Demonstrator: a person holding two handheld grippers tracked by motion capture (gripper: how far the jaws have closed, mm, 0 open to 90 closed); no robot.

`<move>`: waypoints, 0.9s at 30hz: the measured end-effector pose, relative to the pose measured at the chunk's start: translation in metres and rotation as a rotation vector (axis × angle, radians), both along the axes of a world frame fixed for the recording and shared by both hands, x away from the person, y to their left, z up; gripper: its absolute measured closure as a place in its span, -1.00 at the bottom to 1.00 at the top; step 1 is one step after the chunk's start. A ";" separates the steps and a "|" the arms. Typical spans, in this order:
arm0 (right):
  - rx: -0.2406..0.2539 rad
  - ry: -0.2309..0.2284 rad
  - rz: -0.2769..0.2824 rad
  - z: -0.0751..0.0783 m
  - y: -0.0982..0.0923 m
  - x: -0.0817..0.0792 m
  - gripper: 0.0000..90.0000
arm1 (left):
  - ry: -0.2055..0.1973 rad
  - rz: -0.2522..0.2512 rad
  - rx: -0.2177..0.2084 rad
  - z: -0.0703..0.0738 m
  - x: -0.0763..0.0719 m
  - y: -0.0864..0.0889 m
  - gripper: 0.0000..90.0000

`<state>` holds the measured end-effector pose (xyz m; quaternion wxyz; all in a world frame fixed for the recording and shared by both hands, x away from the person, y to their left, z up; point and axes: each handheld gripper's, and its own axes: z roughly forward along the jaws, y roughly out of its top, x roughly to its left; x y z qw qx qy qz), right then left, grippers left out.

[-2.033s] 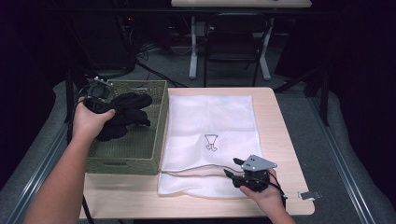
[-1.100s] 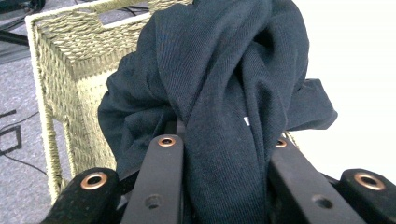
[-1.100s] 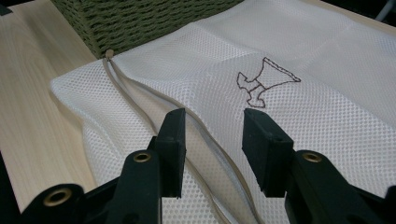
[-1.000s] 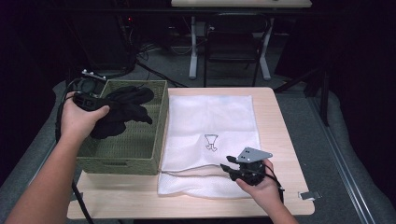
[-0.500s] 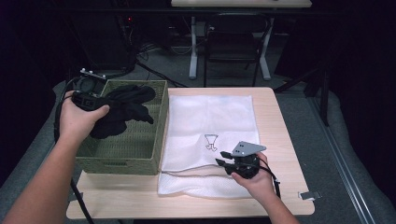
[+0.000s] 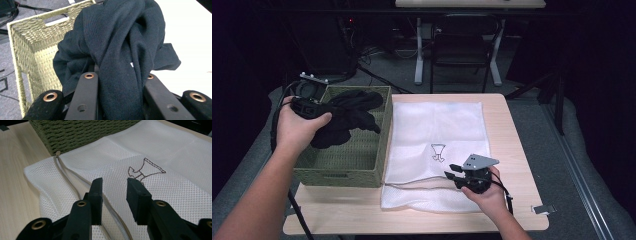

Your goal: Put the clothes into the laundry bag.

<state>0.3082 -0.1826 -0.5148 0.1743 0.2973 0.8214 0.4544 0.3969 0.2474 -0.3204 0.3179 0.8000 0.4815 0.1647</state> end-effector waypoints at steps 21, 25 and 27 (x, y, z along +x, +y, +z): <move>-0.024 -0.010 -0.006 -0.005 -0.002 -0.003 0.41 | -0.043 -0.056 0.010 0.023 -0.009 -0.025 0.72; -0.021 -0.010 -0.008 -0.005 -0.003 -0.004 0.41 | -0.048 -0.082 0.010 0.025 -0.011 -0.031 0.72; -0.021 -0.011 -0.008 -0.005 -0.003 -0.003 0.41 | -0.051 -0.097 0.006 0.026 -0.013 -0.036 0.72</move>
